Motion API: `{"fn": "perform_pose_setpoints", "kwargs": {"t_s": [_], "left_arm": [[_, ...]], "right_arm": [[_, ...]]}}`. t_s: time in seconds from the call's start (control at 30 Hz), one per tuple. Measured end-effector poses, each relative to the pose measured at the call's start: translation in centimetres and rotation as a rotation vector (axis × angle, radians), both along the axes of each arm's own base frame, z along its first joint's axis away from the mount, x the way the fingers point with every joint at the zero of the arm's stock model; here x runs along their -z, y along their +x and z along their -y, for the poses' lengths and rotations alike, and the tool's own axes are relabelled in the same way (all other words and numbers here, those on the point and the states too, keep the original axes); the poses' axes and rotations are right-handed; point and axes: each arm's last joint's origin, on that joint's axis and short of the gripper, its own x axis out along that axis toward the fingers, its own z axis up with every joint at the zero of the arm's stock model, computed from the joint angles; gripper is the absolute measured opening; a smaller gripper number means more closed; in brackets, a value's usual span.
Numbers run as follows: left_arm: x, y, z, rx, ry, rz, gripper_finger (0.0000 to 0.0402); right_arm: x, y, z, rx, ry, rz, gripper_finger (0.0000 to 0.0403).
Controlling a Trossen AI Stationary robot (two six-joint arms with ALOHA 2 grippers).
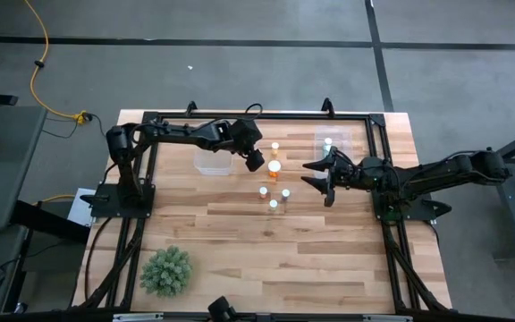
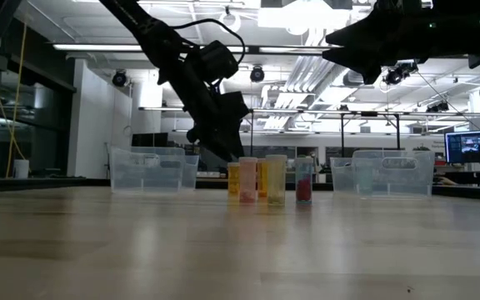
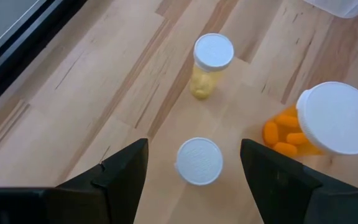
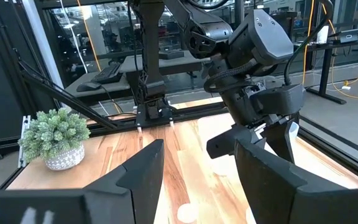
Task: Pick and place medicine bottles into bin by pill shape (circle, oval)
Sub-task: Put the small orange tablet bottle into the right transparent bin
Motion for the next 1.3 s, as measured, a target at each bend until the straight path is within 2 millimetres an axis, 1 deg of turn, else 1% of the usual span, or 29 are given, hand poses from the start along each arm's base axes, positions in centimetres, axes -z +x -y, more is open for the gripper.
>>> {"fn": "perform_pose_setpoints", "kwargs": {"t_s": [0.2, 0.43, 1.0, 1.17, 1.3], "left_arm": [[0.0, 0.0, 0.1, -0.008, -0.011, -0.003, 0.0246], [0.4, -0.4, 0.3, -0.012, -0.040, -0.047, 0.0246], [0.2, -0.1, 0.3, -0.050, -0.047, -0.001, 0.0245], [1.1, -0.2, 0.9, -0.045, -0.026, 0.023, 0.0245], [2.0, -0.1, 1.3, -0.092, 0.016, 0.122, 0.0245]], "right_arm": [[0.0, 0.0, 0.0, 0.000, 0.000, 0.000, 0.0190], [0.0, 0.0, 0.0, 0.000, 0.000, 0.000, 0.0190], [0.0, 0.0, 0.1, 0.019, 0.000, 0.000, 0.0190], [0.0, 0.0, 0.0, 0.019, 0.000, -0.002, 0.0190], [0.1, 0.0, 0.0, 0.019, 0.000, -0.009, 0.0190]]}}
